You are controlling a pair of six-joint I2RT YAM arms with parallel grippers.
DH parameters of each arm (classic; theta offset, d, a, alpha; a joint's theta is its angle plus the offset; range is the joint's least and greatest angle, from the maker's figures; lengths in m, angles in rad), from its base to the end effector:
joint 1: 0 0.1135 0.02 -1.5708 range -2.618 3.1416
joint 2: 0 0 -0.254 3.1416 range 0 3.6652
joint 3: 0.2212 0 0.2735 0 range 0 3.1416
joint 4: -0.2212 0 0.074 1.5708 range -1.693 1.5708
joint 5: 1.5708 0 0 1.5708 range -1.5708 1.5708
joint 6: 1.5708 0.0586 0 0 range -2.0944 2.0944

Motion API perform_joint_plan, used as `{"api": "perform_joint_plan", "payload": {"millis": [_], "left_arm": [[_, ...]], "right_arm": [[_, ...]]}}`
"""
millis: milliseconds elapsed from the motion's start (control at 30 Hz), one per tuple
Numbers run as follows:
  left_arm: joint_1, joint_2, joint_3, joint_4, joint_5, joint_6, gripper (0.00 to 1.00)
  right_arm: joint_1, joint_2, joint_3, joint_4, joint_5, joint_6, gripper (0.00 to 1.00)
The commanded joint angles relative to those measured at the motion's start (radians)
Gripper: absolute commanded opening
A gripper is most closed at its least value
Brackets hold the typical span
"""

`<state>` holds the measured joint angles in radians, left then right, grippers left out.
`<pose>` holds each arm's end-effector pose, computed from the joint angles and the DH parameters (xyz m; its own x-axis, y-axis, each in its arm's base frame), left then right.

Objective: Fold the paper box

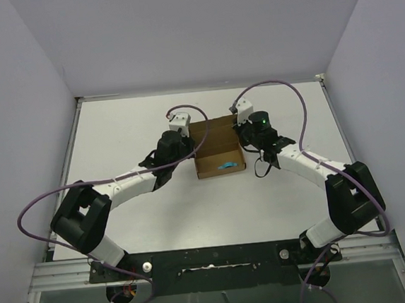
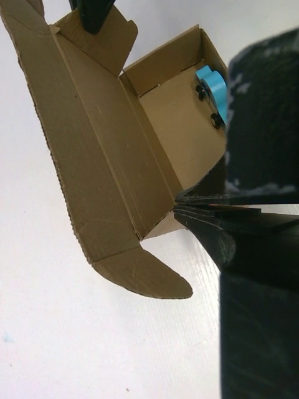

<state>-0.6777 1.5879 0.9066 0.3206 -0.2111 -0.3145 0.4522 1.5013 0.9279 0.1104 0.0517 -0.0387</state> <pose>0.3133 -0.2364 0.1997 -0.4039 -0.0632 -0.9126 0.3527 0.9097 -0.2191 0.3410 0.1623 0.2134 -0.3862 -0.2305 -0.8932 -0.4100 0.9103 -0.0577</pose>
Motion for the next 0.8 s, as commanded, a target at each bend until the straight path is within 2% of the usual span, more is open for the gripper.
{"api": "perform_joint_plan", "payload": {"millis": [0, 433, 767], "left_arm": [[-0.022, -0.053, -0.033, 0.083, 0.032, -0.017, 0.0], [-0.073, -0.121, -0.069, 0.046, -0.004, 0.03, 0.0], [-0.094, -0.161, -0.082, 0.023, -0.032, 0.055, 0.0]], "right_arm": [[0.019, -0.062, -0.015, 0.04, -0.101, 0.081, 0.02], [0.04, -0.154, -0.088, 0.005, -0.155, 0.096, 0.07], [0.043, -0.16, -0.065, -0.062, -0.137, 0.106, 0.07]]}}
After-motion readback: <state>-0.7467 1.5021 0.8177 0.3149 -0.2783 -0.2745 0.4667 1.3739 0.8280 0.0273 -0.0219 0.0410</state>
